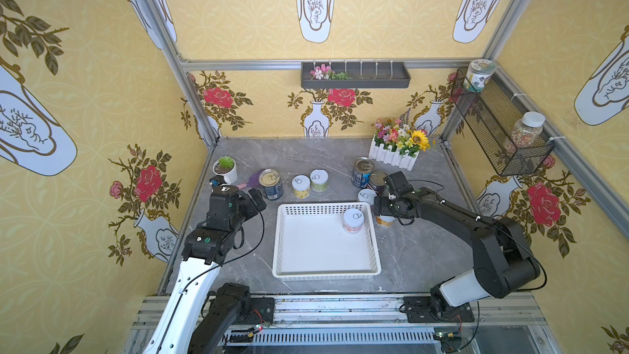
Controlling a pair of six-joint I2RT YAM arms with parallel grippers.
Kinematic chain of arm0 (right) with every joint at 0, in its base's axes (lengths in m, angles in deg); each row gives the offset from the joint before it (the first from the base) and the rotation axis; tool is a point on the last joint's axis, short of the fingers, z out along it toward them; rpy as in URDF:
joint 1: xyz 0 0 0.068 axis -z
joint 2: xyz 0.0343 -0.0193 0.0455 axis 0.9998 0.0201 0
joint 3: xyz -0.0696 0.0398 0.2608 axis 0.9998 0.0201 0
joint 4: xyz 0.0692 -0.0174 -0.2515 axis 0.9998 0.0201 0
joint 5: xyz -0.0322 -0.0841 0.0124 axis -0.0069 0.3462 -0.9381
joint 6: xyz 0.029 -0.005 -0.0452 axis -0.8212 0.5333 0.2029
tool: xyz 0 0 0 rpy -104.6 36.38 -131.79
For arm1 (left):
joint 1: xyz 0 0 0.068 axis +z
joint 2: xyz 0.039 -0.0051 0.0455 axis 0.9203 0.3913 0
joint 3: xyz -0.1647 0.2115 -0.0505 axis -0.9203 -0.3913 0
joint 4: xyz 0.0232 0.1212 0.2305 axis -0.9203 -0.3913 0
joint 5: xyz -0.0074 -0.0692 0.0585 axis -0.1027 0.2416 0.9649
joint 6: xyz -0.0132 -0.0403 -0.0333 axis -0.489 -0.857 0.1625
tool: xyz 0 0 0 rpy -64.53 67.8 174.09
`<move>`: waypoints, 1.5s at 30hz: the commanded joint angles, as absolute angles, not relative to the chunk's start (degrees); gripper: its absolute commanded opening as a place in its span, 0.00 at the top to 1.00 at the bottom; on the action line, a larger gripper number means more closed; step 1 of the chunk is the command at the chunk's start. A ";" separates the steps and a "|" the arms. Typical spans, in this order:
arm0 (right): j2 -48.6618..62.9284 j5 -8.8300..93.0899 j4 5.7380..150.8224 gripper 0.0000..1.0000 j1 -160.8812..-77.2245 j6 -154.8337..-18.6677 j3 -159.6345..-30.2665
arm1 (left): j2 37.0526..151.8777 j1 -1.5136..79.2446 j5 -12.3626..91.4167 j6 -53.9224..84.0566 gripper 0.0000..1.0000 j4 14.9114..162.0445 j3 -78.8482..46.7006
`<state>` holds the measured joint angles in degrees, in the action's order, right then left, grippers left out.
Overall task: Put the canned food in the basket
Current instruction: Pick up the canned food from the center of the board, then place the canned food in the basket.
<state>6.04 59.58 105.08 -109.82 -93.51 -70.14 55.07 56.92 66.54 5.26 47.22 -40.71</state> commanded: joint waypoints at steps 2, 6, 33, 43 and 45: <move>6.16 60.60 106.42 0.12 -110.51 -92.92 -70.67 | 55.16 56.94 66.70 5.19 0.00 47.29 -41.13; 6.35 63.23 107.45 0.23 -111.66 -93.29 -71.09 | 55.16 56.88 66.70 5.18 0.00 47.29 -41.04; -7.49 65.02 117.97 0.28 -117.90 -96.17 -77.82 | 55.95 56.97 66.30 5.48 0.00 47.43 -41.10; -3.38 72.08 122.54 0.29 -134.65 -101.35 -88.21 | 55.34 56.97 66.67 5.30 0.00 47.33 -41.10; -1.14 72.78 122.73 0.29 -137.34 -102.16 -90.42 | 55.27 56.90 66.68 5.23 0.00 47.37 -41.10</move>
